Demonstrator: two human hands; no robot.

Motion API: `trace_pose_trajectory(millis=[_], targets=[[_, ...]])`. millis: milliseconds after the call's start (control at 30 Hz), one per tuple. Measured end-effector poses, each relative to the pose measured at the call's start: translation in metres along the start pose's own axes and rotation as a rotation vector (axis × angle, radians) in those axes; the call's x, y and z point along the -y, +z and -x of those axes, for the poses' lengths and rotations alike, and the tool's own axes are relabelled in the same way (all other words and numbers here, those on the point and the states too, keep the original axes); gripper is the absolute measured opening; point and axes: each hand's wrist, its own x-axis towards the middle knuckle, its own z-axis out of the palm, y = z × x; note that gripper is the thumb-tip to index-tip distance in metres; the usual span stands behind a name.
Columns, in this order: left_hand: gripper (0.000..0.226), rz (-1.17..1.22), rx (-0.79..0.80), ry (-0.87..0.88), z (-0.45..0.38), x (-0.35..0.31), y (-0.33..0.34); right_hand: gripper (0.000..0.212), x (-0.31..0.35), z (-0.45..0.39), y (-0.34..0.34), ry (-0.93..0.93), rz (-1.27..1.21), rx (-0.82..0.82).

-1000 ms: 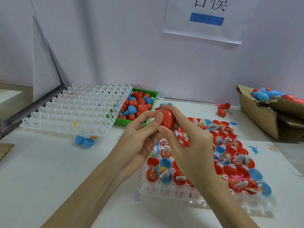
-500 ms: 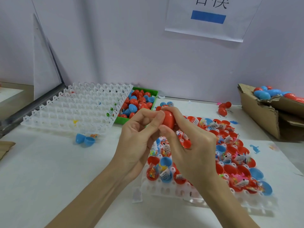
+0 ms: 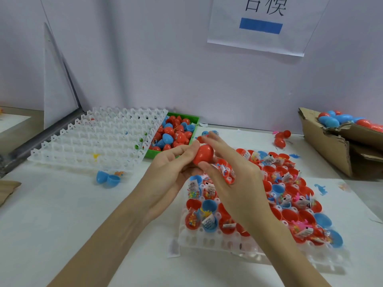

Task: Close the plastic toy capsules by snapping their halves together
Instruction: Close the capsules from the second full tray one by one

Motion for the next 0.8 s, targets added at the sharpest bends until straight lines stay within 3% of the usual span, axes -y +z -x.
trace_pose_trajectory(millis=[333,567,700,800], targets=[[0.045,-0.154,0.032,0.063,0.0008,0.0041,-0.0006,0.032,-0.0025,-0.0001,-0.0037,-0.017,0.024,-0.029],[0.043,0.099,0.099,-0.149,0.0033,0.0072,0.0075,0.056,0.0013,0.0024,0.0010,-0.014,0.000,0.059],[0.051,0.106,0.148,-0.183,0.0041,0.0052,0.0088,0.044,0.0038,0.0037,-0.0007,-0.015,0.074,0.015],[0.048,0.003,0.156,-0.127,0.0038,0.0026,0.0063,0.050,0.0050,0.0034,-0.0019,0.004,0.129,0.056]])
